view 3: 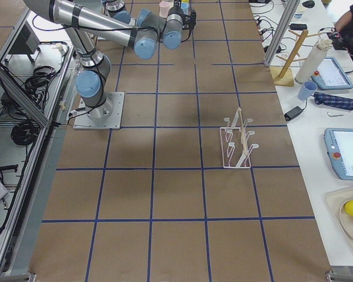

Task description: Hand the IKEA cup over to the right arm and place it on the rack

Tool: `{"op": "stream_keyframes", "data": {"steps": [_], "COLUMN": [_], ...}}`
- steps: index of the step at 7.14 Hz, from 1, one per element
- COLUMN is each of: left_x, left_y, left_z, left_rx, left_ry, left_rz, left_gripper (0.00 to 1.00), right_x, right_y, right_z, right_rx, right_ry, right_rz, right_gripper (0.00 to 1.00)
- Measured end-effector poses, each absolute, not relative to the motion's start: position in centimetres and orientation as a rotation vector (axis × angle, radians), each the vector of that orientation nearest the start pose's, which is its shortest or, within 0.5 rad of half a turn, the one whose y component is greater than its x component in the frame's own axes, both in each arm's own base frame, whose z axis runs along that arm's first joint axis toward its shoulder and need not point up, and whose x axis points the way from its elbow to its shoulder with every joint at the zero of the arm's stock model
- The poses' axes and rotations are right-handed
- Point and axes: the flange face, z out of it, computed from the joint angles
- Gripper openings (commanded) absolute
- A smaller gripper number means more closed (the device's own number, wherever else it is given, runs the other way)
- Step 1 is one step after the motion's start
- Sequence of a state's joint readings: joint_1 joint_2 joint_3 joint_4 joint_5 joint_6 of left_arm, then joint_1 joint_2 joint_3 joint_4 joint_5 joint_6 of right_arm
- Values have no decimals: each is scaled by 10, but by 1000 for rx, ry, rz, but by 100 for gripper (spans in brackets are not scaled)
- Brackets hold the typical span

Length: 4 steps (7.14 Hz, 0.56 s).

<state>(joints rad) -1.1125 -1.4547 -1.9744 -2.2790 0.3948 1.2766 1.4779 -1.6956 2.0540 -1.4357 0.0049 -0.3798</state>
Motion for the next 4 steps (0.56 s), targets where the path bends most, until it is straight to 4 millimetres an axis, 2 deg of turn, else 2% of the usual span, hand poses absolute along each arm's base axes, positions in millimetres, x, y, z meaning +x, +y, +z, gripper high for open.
{"op": "stream_keyframes", "data": {"steps": [2,4], "left_x": [-85,-120], "left_y": [-405,-395], "left_z": [343,339], "left_rx": [26,94], "left_ry": [-1667,-1603], "left_rz": [282,271], "left_gripper": [0,0], "right_x": [195,195], "right_y": [-422,-424], "right_z": [399,393], "right_rx": [169,175], "right_ry": [1557,1556], "right_rz": [20,27], "right_gripper": [100,100]}}
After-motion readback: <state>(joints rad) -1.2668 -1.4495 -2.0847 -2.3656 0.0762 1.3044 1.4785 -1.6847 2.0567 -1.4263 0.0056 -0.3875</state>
